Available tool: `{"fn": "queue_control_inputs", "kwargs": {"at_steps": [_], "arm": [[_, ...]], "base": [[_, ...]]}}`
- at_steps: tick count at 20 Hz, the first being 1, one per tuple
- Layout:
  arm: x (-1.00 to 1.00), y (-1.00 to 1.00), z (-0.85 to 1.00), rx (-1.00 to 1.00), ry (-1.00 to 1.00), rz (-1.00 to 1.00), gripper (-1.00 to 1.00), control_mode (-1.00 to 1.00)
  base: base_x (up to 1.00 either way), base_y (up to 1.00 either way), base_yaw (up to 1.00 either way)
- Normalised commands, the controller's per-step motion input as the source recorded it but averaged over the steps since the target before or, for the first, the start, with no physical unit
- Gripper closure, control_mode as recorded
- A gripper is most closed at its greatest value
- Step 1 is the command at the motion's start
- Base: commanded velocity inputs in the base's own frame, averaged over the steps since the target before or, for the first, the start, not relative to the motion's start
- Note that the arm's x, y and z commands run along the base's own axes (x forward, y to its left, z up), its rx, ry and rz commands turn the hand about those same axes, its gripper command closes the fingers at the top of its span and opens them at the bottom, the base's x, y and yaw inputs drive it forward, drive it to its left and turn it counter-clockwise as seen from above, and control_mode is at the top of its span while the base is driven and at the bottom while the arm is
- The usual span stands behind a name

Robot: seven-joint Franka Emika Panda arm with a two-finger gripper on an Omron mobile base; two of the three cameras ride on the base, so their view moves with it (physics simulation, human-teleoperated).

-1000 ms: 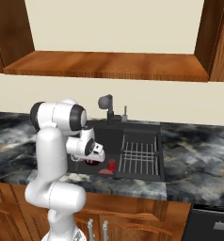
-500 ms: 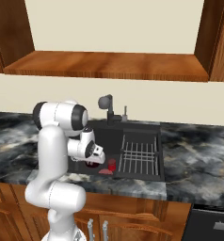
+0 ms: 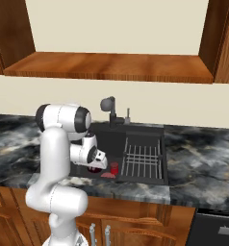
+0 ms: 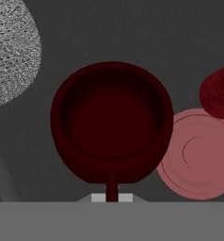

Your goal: Pick the strainer and mug and place them in the sink. Then turn on the water.

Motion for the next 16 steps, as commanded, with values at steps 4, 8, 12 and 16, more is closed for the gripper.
{"fn": "queue_control_inputs", "kwargs": {"at_steps": [4,8,12,16], "arm": [[0.00,0.00,-0.10,0.00,0.00,0.00,1.00,-1.00],[0.00,0.00,-0.11,0.00,0.00,0.00,1.00,-1.00],[0.00,0.00,-0.15,0.00,0.00,0.00,1.00,-1.00],[0.00,0.00,-0.14,0.00,0.00,0.00,1.00,-1.00]], "base": [[0.00,0.00,0.00],[0.00,0.00,0.00],[0.00,0.00,0.00],[0.00,0.00,0.00]]}}
